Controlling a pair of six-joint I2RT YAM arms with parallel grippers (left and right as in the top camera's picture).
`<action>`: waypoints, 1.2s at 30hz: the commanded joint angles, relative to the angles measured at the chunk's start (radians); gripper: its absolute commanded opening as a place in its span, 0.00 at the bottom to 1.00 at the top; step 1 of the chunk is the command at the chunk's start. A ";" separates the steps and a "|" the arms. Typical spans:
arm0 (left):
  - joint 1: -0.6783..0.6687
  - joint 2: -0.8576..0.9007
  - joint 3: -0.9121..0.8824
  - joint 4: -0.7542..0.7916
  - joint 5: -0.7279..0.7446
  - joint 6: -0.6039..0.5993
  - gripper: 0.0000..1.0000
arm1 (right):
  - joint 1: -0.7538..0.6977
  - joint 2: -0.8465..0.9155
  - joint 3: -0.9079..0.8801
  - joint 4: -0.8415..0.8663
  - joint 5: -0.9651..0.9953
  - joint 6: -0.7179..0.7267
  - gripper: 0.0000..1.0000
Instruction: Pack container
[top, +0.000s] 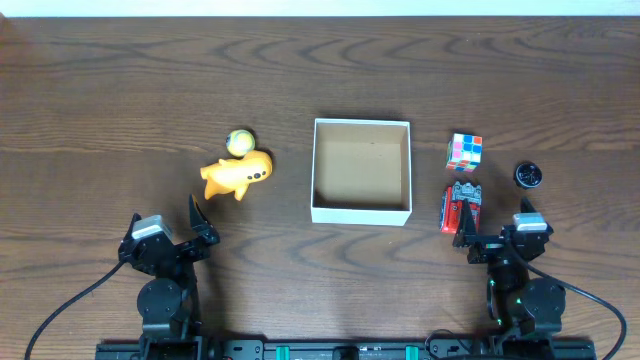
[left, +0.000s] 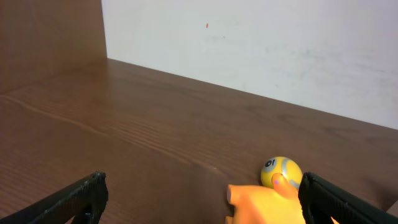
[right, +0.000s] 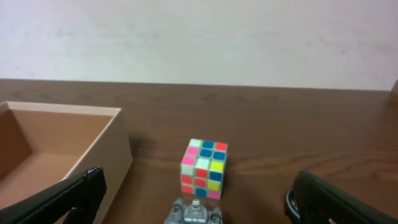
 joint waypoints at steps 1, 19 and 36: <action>-0.002 -0.006 -0.030 -0.016 -0.001 0.010 0.98 | -0.007 -0.008 -0.001 0.034 -0.050 0.010 0.99; -0.002 -0.006 -0.030 -0.016 -0.001 0.010 0.98 | -0.007 0.639 0.806 -0.455 0.013 -0.008 0.99; -0.002 -0.006 -0.030 -0.016 -0.001 0.010 0.98 | -0.008 1.252 1.218 -1.006 -0.141 -0.004 0.99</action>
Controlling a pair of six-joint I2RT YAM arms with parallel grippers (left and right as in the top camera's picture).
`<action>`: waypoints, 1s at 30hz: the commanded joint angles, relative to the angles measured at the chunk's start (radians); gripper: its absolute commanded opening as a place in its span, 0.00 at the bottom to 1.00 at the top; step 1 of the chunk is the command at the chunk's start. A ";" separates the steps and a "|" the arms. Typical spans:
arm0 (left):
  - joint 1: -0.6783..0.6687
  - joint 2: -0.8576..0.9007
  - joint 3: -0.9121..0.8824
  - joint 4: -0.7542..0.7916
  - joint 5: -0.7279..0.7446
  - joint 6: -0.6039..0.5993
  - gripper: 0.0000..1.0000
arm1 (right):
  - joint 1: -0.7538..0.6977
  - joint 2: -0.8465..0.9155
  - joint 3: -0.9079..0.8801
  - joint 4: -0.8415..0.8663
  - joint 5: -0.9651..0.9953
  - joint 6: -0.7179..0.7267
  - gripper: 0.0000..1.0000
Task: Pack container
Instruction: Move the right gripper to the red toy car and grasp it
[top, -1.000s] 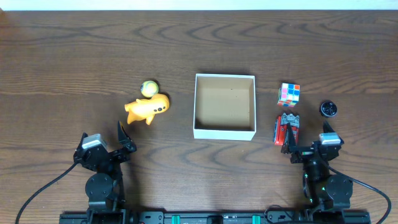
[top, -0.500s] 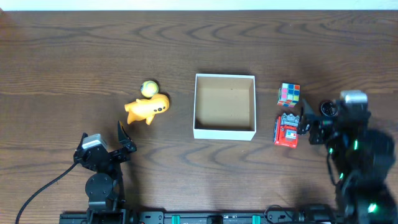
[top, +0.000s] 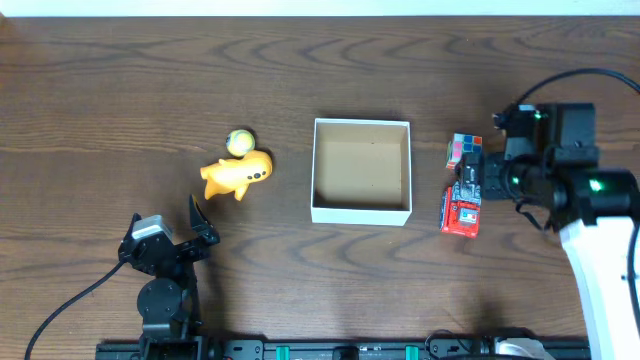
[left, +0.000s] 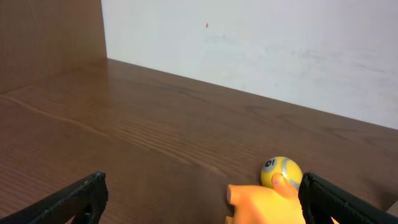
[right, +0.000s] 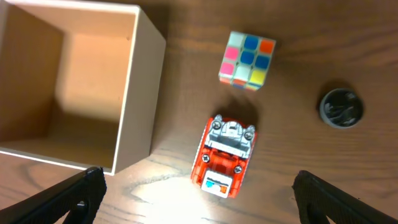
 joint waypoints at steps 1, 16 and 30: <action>-0.002 -0.006 -0.030 -0.016 -0.001 0.010 0.98 | -0.007 0.045 0.022 -0.002 -0.024 0.009 0.99; -0.002 -0.006 -0.030 -0.016 -0.001 0.010 0.98 | -0.007 0.209 -0.046 -0.080 0.030 0.092 0.99; -0.002 -0.006 -0.030 -0.016 -0.001 0.010 0.98 | -0.007 0.236 -0.275 0.176 0.117 0.108 0.99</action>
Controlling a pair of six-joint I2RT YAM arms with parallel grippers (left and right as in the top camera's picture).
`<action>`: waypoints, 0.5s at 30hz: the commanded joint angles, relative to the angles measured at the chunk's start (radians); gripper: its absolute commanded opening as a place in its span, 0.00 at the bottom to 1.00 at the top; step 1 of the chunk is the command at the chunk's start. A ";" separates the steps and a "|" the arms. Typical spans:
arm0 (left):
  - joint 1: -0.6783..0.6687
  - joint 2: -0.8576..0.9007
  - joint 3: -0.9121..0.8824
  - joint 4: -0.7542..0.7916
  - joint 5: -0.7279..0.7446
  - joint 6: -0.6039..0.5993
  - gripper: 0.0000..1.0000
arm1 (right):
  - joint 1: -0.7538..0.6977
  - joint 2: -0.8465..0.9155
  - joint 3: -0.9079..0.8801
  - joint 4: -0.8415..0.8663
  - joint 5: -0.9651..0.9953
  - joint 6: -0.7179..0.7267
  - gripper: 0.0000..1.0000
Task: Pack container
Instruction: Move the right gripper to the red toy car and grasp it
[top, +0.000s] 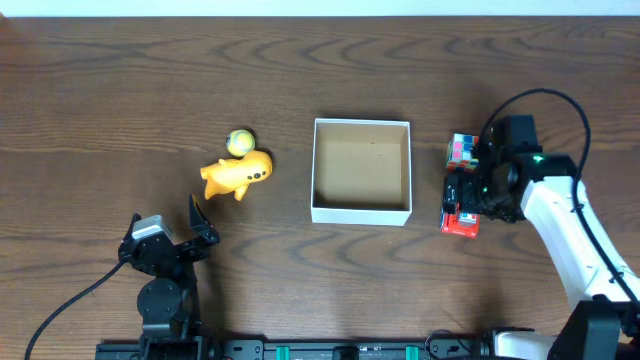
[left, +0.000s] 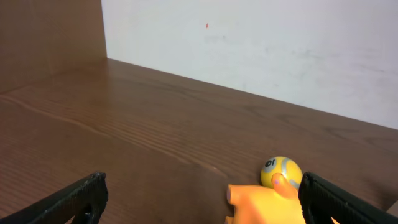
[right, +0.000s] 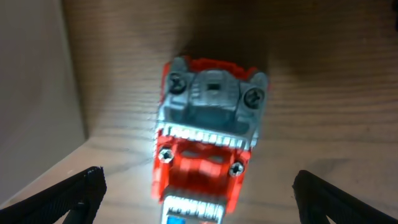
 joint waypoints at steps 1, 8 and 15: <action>-0.002 -0.006 -0.030 -0.016 -0.001 0.010 0.98 | -0.007 0.004 -0.047 0.051 0.044 0.015 0.99; -0.002 -0.006 -0.030 -0.016 -0.001 0.010 0.98 | -0.007 0.005 -0.148 0.216 0.085 0.007 0.99; -0.002 -0.006 -0.030 -0.016 -0.001 0.010 0.98 | -0.007 0.005 -0.190 0.286 0.084 -0.020 0.99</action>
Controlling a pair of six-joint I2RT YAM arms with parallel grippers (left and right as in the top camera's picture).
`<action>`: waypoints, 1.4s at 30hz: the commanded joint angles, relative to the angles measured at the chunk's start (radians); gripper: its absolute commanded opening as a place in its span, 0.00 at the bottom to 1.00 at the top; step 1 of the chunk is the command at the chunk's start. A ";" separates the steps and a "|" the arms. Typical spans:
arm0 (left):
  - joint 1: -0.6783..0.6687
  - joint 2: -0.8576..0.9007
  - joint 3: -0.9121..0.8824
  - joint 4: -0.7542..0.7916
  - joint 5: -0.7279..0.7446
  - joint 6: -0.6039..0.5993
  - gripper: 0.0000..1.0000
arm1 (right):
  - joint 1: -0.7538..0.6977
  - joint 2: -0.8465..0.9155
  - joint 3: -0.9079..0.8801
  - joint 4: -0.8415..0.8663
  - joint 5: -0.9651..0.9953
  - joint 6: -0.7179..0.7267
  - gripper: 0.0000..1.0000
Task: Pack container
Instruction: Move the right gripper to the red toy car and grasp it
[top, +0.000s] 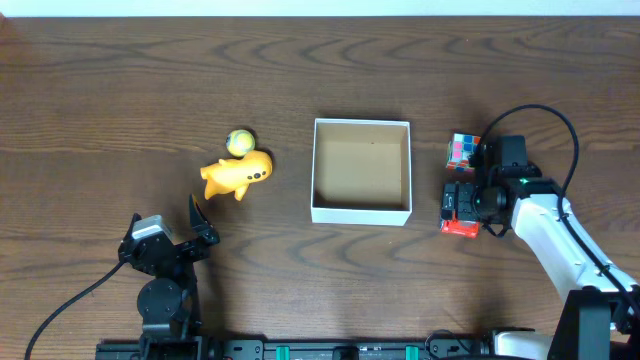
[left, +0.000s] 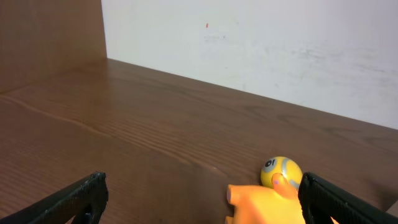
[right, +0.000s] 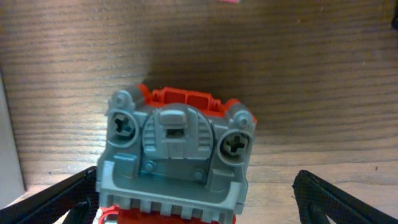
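A white cardboard box (top: 360, 212) with a brown inside stands open at the table's middle. To its right lies a red toy truck (top: 460, 226) with a grey front (right: 180, 155). My right gripper (top: 463, 200) is down over it, open, one finger (right: 65, 200) on each side of the truck. Beside it, a colour cube (top: 460, 150) is partly covered by the arm. An orange toy animal (top: 237, 175) and a yellow ball (top: 239, 142) lie left of the box. My left gripper (top: 197, 225) rests open near the front edge, with the animal (left: 267, 202) ahead of it.
The box's white wall (right: 7, 124) shows just left of the truck in the right wrist view. My right arm (top: 555, 235) reaches in from the front right, its cable looping above it. A pale wall (left: 249, 43) bounds the table's far side.
My right gripper has come lower over the red truck, whose grey front now fills more of the wrist view between the open fingers. The left arm and the toys have not moved.
Both arms rested at the front edge, the right one just behind the truck. Then the right arm was high above the truck and cube, looking down. Then it was close over the truck, and now it is lower, still open.
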 joint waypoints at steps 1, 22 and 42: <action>-0.002 -0.006 -0.030 -0.016 -0.001 0.010 0.98 | -0.007 0.004 -0.008 0.006 0.017 -0.015 0.99; -0.002 -0.006 -0.030 -0.016 -0.001 0.010 0.98 | -0.007 0.004 -0.011 0.002 -0.029 -0.014 0.55; -0.002 -0.006 -0.030 -0.016 -0.001 0.010 0.98 | -0.006 0.002 0.110 -0.109 -0.040 -0.002 0.47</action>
